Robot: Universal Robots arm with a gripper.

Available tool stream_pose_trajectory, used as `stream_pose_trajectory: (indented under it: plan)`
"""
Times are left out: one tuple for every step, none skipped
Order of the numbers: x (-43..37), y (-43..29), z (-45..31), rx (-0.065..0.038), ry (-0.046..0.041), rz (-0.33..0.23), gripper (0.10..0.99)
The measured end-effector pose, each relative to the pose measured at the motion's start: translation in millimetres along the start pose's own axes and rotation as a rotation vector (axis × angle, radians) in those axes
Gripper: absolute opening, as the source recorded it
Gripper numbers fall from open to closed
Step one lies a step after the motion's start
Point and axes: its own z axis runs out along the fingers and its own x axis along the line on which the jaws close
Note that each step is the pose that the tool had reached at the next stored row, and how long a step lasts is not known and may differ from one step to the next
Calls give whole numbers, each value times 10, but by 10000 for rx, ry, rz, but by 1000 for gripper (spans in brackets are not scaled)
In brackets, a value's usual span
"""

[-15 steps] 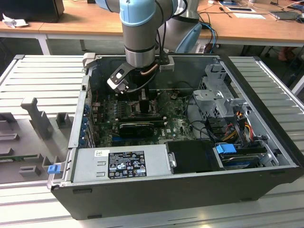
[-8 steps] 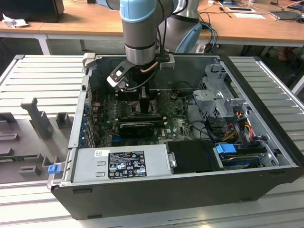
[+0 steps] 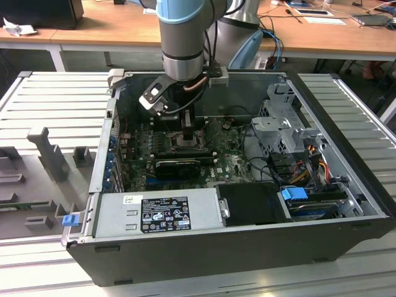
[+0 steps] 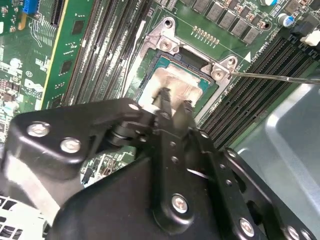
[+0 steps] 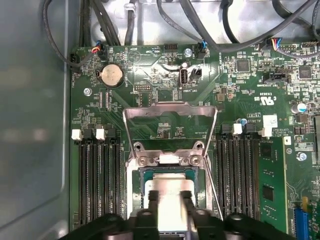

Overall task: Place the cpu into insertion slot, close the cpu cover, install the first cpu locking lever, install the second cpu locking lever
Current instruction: 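Place the cpu into insertion slot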

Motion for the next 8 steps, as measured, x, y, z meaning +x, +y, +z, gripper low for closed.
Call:
stream_pose_trajectory:
  plan:
    - [-1, 1, -2, 1, -4, -2, 224]
    - [-2, 1, -6, 2, -6, -2, 224]
    - [-2, 1, -9, 3, -9, -2, 106]
    - [-2, 1, -13, 2, -7, -2, 106]
    - [-2, 2, -20, 1, -5, -2, 106]
    - [-2, 4, -36, 1, -6, -2, 106]
    - [-1, 5, -47, 2, -6, -2, 106]
    - [-1, 6, -53, 6, -6, -3, 106]
